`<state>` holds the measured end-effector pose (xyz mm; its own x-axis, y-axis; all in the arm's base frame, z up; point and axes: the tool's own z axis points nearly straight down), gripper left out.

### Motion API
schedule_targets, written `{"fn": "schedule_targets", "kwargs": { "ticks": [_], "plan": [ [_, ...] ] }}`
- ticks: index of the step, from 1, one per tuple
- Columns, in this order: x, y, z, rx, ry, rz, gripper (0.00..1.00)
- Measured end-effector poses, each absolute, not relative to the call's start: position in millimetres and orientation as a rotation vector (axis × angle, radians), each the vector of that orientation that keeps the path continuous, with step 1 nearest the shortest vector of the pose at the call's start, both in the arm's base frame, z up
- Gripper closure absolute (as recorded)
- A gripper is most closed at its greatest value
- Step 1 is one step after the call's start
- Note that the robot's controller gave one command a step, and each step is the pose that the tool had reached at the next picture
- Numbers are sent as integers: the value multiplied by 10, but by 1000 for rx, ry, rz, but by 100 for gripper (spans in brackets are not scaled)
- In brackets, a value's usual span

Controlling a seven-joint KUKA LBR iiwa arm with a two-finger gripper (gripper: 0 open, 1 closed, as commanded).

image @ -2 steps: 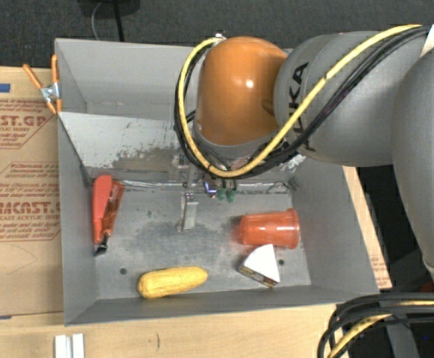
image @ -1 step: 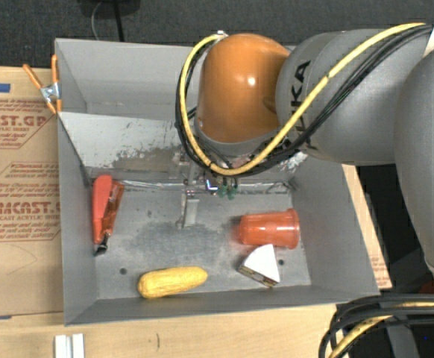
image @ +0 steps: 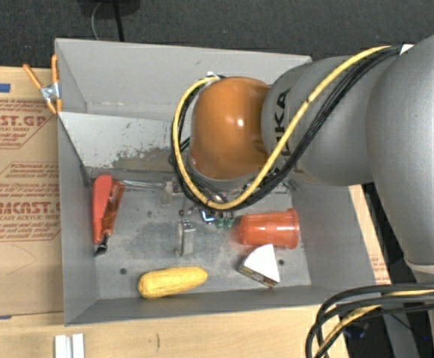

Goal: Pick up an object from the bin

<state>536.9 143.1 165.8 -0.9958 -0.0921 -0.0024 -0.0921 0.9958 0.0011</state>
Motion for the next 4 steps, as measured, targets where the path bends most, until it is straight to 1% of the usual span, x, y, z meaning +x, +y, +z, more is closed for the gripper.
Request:
{"fn": "schedule_targets", "kwargs": {
  "ticks": [1, 2, 3, 4],
  "plan": [
    [5013, 1536, 1486, -545, 3094, 2, 0],
    [4848, 1374, 1123, -704, 3058, 4, 0],
    [4829, 1397, 711, -841, 3012, 3, 0],
    [4822, 1471, 696, -759, 3044, 7, 100]
  ]
}}
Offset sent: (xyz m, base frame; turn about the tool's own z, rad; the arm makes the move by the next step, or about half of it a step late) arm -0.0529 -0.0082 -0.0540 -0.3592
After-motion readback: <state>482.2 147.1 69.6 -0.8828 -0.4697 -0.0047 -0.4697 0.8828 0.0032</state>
